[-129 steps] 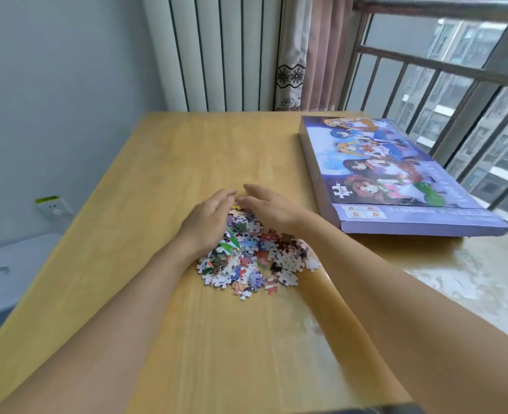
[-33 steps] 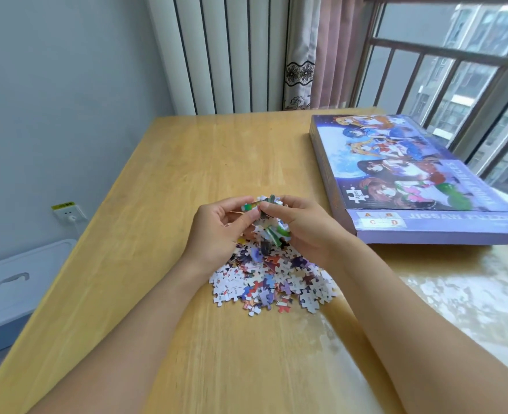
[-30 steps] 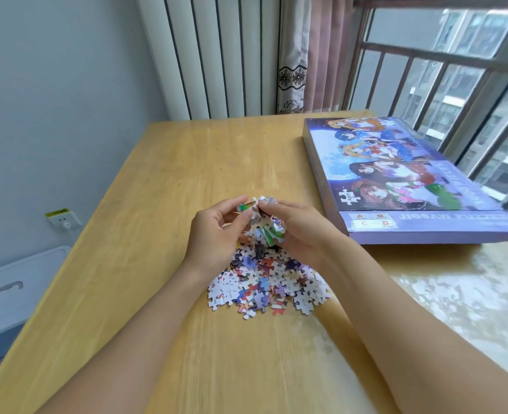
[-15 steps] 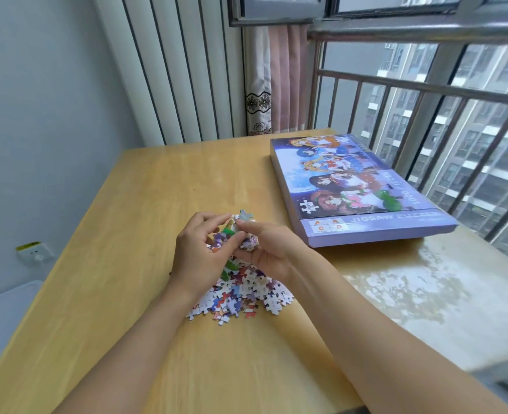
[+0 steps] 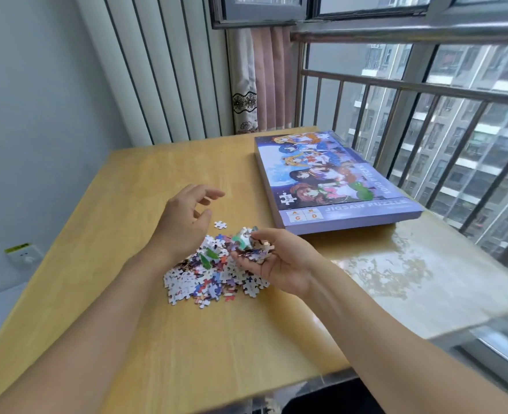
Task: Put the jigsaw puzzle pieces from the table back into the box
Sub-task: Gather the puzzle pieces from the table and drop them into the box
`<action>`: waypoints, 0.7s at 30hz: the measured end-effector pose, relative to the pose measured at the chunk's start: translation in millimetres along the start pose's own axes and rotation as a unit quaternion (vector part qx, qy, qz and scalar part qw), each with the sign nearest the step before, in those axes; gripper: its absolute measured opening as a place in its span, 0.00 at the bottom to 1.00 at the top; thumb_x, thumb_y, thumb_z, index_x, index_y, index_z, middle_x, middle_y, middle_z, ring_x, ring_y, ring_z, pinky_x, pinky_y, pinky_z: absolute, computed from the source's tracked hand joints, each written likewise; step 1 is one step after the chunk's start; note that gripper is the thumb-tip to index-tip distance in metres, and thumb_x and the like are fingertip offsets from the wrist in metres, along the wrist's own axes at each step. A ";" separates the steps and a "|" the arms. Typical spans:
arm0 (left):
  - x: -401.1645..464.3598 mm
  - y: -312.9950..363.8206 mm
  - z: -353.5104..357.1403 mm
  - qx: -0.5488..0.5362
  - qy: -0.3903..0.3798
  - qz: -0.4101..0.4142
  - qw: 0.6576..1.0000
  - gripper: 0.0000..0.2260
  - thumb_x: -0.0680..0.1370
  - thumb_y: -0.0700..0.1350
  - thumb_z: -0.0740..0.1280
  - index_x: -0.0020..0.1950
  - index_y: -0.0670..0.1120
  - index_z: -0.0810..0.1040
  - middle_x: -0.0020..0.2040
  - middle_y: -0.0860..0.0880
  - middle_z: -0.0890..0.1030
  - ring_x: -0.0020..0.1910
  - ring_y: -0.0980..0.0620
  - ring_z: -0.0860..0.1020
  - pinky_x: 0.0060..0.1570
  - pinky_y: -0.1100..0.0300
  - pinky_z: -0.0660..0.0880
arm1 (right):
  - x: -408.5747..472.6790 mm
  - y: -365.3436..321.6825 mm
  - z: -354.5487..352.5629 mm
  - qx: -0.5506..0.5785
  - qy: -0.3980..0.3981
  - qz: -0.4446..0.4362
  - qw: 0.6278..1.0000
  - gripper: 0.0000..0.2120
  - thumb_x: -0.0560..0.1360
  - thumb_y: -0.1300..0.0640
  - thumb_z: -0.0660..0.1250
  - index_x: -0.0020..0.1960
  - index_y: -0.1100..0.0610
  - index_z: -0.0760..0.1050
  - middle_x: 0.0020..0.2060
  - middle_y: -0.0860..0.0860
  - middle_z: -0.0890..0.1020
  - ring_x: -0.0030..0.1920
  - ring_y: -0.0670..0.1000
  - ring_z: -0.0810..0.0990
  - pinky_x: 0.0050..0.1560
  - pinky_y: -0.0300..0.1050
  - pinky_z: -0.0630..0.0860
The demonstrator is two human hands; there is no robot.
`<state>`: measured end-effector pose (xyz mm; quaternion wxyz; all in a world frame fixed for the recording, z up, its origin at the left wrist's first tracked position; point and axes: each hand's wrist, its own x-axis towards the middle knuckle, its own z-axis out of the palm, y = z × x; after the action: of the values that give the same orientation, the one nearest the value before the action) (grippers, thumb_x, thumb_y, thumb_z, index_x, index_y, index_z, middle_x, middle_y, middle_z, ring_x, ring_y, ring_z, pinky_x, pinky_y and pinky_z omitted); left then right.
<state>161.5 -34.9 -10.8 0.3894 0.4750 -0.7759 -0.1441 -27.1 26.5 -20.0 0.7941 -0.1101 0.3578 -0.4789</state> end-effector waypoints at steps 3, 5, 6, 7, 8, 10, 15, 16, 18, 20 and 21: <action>7.6 11.1 8.5 0.020 -0.058 0.017 0.998 0.17 0.79 0.34 0.64 0.62 0.52 0.78 0.58 0.56 0.77 0.57 0.59 0.75 0.48 0.72 0.70 | -3.2 1.4 -10.3 -0.032 0.023 -0.015 0.999 0.15 0.80 0.69 0.62 0.66 0.70 0.68 0.63 0.69 0.75 0.58 0.66 0.82 0.50 0.58 0.84; 10.7 16.5 15.1 0.025 -0.084 0.026 0.996 0.17 0.79 0.34 0.64 0.64 0.52 0.78 0.60 0.55 0.77 0.57 0.57 0.74 0.49 0.71 0.70 | -5.4 1.8 -11.6 -0.084 0.035 -0.033 0.995 0.11 0.80 0.69 0.62 0.62 0.70 0.70 0.63 0.67 0.76 0.57 0.64 0.82 0.52 0.57 0.83; 11.1 19.0 18.3 0.023 -0.091 0.029 0.995 0.18 0.79 0.34 0.64 0.64 0.51 0.78 0.60 0.55 0.77 0.58 0.57 0.75 0.50 0.71 0.71 | -7.2 2.1 -11.3 -0.120 0.037 -0.040 0.991 0.08 0.81 0.69 0.62 0.59 0.70 0.72 0.62 0.67 0.77 0.57 0.63 0.82 0.53 0.56 0.83; 12.5 21.3 21.0 0.021 -0.095 0.033 0.995 0.18 0.79 0.34 0.64 0.64 0.51 0.78 0.60 0.54 0.77 0.58 0.56 0.75 0.50 0.70 0.71 | -8.9 1.6 -9.8 -0.149 0.034 -0.046 0.987 0.07 0.81 0.69 0.62 0.57 0.70 0.73 0.60 0.66 0.78 0.56 0.61 0.82 0.52 0.55 0.83; 14.2 23.6 23.3 0.021 -0.101 0.038 0.994 0.19 0.79 0.33 0.64 0.65 0.51 0.77 0.60 0.54 0.77 0.58 0.56 0.74 0.51 0.68 0.72 | -10.6 0.3 -8.9 -0.164 0.029 -0.049 0.985 0.07 0.81 0.69 0.62 0.57 0.70 0.74 0.59 0.66 0.79 0.55 0.61 0.83 0.51 0.54 0.84; 18.7 27.2 26.3 0.033 -0.116 0.051 0.991 0.22 0.77 0.32 0.66 0.66 0.52 0.76 0.61 0.55 0.76 0.58 0.56 0.74 0.54 0.63 0.73 | -14.4 -3.3 -8.8 -0.148 0.023 -0.048 0.988 0.11 0.81 0.68 0.62 0.62 0.72 0.73 0.60 0.66 0.79 0.56 0.62 0.83 0.48 0.52 0.84; 35.2 30.5 37.9 0.124 -0.191 0.101 0.969 0.30 0.73 0.35 0.74 0.72 0.54 0.71 0.69 0.55 0.72 0.65 0.56 0.71 0.64 0.62 0.66 | -27.4 -15.0 -15.9 -0.061 0.010 -0.043 0.997 0.13 0.80 0.70 0.63 0.64 0.72 0.71 0.59 0.69 0.78 0.61 0.65 0.80 0.54 0.56 0.83; 36.1 31.9 43.7 0.141 -0.205 0.122 0.961 0.31 0.72 0.37 0.75 0.72 0.54 0.70 0.71 0.54 0.71 0.67 0.54 0.70 0.66 0.60 0.67 | -31.3 -16.5 -18.7 -0.058 0.004 -0.042 0.997 0.13 0.80 0.70 0.62 0.64 0.73 0.71 0.59 0.69 0.78 0.62 0.65 0.80 0.54 0.56 0.83; 35.7 35.6 55.6 0.156 -0.213 0.151 0.953 0.29 0.73 0.38 0.75 0.72 0.53 0.72 0.71 0.53 0.72 0.69 0.52 0.70 0.67 0.56 0.70 | -37.9 -18.5 -24.2 -0.061 -0.008 -0.043 0.997 0.14 0.80 0.70 0.62 0.64 0.73 0.71 0.60 0.69 0.79 0.60 0.65 0.81 0.52 0.54 0.83; 35.5 39.2 67.1 0.145 -0.197 0.172 0.954 0.23 0.76 0.38 0.71 0.70 0.50 0.76 0.69 0.51 0.75 0.67 0.50 0.72 0.64 0.54 0.72 | -43.9 -20.6 -31.3 -0.064 -0.007 -0.043 0.997 0.14 0.80 0.70 0.61 0.64 0.72 0.71 0.59 0.69 0.79 0.55 0.65 0.82 0.49 0.53 0.84; 35.8 40.3 72.8 0.139 -0.184 0.187 0.955 0.18 0.78 0.39 0.69 0.68 0.49 0.78 0.67 0.50 0.77 0.65 0.50 0.73 0.62 0.52 0.73 | -46.5 -21.9 -35.6 -0.067 -0.005 -0.043 0.997 0.14 0.80 0.69 0.61 0.65 0.72 0.71 0.60 0.69 0.79 0.55 0.64 0.83 0.48 0.53 0.84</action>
<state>73.6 -55.5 -17.9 0.1898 0.3365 -0.9213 -0.0443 -79.2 60.2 -12.7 0.7654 -0.1804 0.3803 -0.4867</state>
